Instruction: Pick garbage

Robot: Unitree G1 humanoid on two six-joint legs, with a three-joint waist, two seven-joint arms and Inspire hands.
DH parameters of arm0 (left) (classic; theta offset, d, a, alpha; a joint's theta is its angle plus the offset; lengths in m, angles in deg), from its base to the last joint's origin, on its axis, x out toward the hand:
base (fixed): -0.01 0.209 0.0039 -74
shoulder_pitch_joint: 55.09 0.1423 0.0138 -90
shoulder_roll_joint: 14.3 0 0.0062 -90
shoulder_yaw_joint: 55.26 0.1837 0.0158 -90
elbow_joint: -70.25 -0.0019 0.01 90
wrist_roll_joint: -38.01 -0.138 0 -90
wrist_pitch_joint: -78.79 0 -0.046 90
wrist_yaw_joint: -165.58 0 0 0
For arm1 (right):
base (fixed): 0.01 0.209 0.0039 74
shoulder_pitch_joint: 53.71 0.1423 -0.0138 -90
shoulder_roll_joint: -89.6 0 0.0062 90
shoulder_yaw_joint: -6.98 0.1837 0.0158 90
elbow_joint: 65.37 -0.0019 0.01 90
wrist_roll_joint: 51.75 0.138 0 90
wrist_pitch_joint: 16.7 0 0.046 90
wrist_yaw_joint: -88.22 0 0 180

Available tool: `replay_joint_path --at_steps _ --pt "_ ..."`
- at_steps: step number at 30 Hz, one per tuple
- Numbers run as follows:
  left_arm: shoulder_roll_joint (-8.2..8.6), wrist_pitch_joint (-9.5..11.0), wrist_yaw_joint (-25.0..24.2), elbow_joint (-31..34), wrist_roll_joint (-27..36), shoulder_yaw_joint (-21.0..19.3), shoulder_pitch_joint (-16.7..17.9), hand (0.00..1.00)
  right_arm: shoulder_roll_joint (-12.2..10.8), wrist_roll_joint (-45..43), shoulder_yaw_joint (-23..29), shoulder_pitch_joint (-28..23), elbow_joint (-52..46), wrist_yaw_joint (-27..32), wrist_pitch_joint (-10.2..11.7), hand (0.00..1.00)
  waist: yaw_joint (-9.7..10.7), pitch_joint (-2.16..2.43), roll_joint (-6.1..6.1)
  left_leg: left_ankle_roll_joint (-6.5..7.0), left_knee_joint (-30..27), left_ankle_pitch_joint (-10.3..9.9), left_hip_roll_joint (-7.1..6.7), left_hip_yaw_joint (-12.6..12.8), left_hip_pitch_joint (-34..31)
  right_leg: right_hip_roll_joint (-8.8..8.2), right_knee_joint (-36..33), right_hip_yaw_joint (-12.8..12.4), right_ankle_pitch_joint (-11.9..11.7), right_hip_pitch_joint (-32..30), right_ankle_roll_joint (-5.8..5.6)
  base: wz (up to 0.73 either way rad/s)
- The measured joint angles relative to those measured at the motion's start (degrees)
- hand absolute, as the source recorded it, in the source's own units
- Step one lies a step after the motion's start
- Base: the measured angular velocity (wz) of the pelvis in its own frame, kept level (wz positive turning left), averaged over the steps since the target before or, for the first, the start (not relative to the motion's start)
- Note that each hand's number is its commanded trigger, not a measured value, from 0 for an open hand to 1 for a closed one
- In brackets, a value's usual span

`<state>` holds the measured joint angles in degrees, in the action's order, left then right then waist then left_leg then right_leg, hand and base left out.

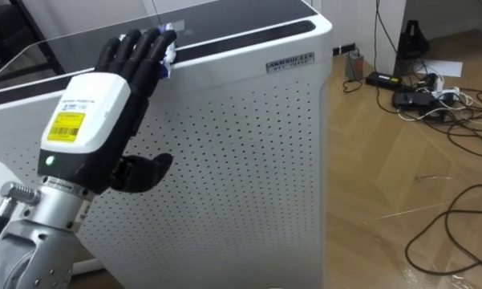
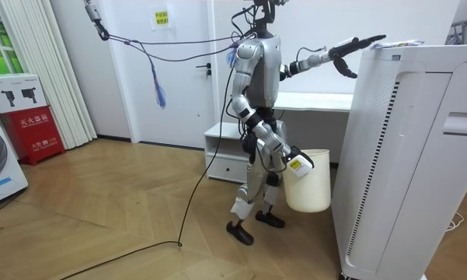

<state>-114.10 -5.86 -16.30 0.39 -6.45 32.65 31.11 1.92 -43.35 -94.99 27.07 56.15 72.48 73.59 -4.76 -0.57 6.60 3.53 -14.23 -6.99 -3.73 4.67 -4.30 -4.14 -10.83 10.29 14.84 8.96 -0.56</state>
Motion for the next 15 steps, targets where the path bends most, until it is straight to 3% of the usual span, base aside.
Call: replay_joint_path --at_steps 3,9,10,11,13,15 --pt "-0.42 -1.33 -1.46 -0.31 -0.01 -0.02 -0.15 0.00 0.00 -0.01 0.00 -0.01 -0.02 0.00 -0.66 1.00 -0.01 -0.09 -0.13 0.02 0.24 0.01 -0.05 0.04 0.07 -0.07 0.03 0.02 0.00 -0.03 0.00 0.00" --pt "-0.48 -1.90 -4.09 -1.11 -0.02 -0.64 -2.15 0.00 0.14 -0.04 0.13 -0.04 -0.96 0.00 -1.11 1.00 -0.28 -0.04 -0.06 0.03 0.40 0.03 -0.03 0.30 0.07 -0.09 0.09 0.09 0.00 -0.13 0.00 0.00" --pt "-0.48 -2.18 -5.03 -1.10 -0.02 -1.14 -2.43 0.14 0.13 -0.05 0.28 -0.04 -1.14 0.00 -1.19 1.00 -0.24 0.00 0.01 0.03 0.40 0.03 -0.03 0.32 0.08 -0.10 0.09 0.09 0.00 -0.13 0.00 0.00" --pt "-0.48 -2.45 -5.44 -1.10 -0.03 -1.31 -2.58 0.53 0.15 -0.05 0.35 -0.04 -1.17 0.02 -1.20 1.00 -0.23 0.02 0.03 0.03 0.40 0.03 -0.03 0.32 0.08 -0.10 0.08 0.09 0.00 -0.13 0.00 0.00" --pt "-0.48 -3.19 -6.94 -1.10 -0.05 -2.17 -2.84 1.00 0.22 -0.04 0.42 -0.03 -1.19 0.19 -1.46 1.00 -0.21 0.05 0.07 0.03 0.41 0.03 -0.02 0.35 0.09 -0.11 0.08 0.08 0.00 -0.12 0.00 0.00" --pt "-0.48 -3.84 -7.74 -1.08 -0.06 -2.59 -2.90 1.00 0.32 -0.05 0.42 -0.03 -1.19 0.33 -1.79 1.00 -0.20 0.07 0.11 0.03 0.40 0.03 -0.02 0.37 0.10 -0.11 0.08 0.08 0.00 -0.12 0.00 0.00"
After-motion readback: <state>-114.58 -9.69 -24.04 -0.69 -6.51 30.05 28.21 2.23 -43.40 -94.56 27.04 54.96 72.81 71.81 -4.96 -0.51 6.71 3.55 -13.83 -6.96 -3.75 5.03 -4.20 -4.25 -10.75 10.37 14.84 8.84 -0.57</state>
